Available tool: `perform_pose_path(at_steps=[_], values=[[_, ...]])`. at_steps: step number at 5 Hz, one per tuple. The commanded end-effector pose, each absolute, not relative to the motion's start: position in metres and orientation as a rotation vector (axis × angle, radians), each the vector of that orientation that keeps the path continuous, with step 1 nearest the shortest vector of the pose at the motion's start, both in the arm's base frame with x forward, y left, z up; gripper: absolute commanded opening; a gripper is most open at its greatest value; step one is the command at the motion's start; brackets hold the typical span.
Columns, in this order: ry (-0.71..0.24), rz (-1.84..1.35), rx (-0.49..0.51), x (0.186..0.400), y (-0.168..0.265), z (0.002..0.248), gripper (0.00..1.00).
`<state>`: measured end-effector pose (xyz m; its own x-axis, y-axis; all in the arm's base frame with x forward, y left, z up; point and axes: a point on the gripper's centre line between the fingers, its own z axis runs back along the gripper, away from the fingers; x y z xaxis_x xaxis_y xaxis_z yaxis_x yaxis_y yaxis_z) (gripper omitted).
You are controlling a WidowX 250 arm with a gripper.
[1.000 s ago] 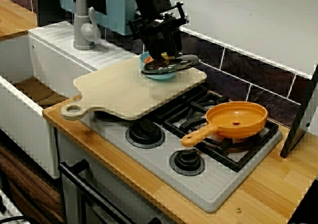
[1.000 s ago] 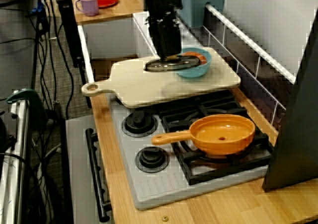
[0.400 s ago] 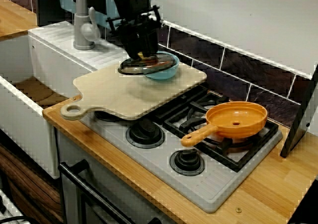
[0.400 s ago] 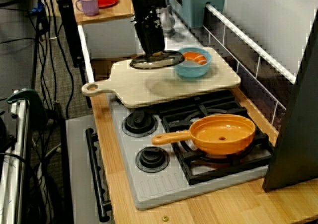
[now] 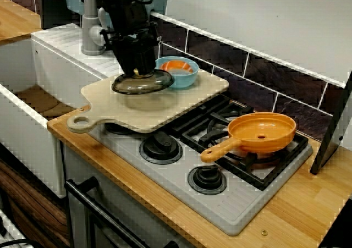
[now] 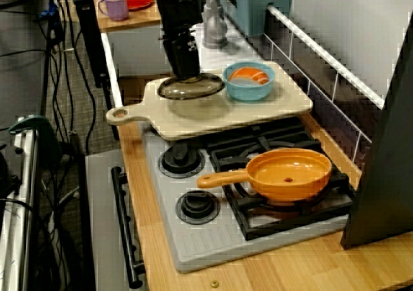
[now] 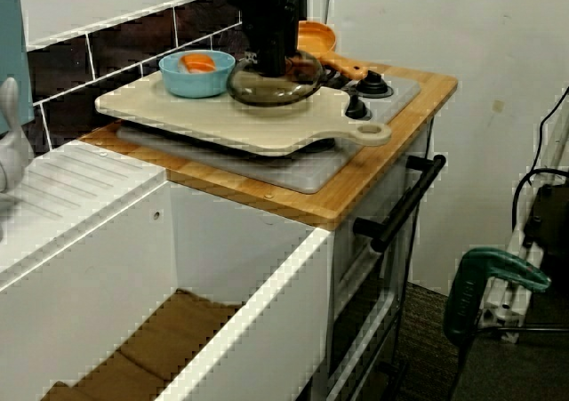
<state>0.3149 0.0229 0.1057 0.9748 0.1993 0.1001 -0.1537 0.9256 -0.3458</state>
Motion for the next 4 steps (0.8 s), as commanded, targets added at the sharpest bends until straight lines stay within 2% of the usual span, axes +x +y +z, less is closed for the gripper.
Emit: perform_pose_path(at_steps=[1, 2, 4], values=[[-0.184, 0.182, -0.286, 0.312, 0.038, 0.108, 0.0], [-0.173, 0.18, -0.289, 0.314, 0.036, 0.106, 1.0], [-0.213, 0.164, -0.299, 0.325, 0.026, 0.116, 1.0]])
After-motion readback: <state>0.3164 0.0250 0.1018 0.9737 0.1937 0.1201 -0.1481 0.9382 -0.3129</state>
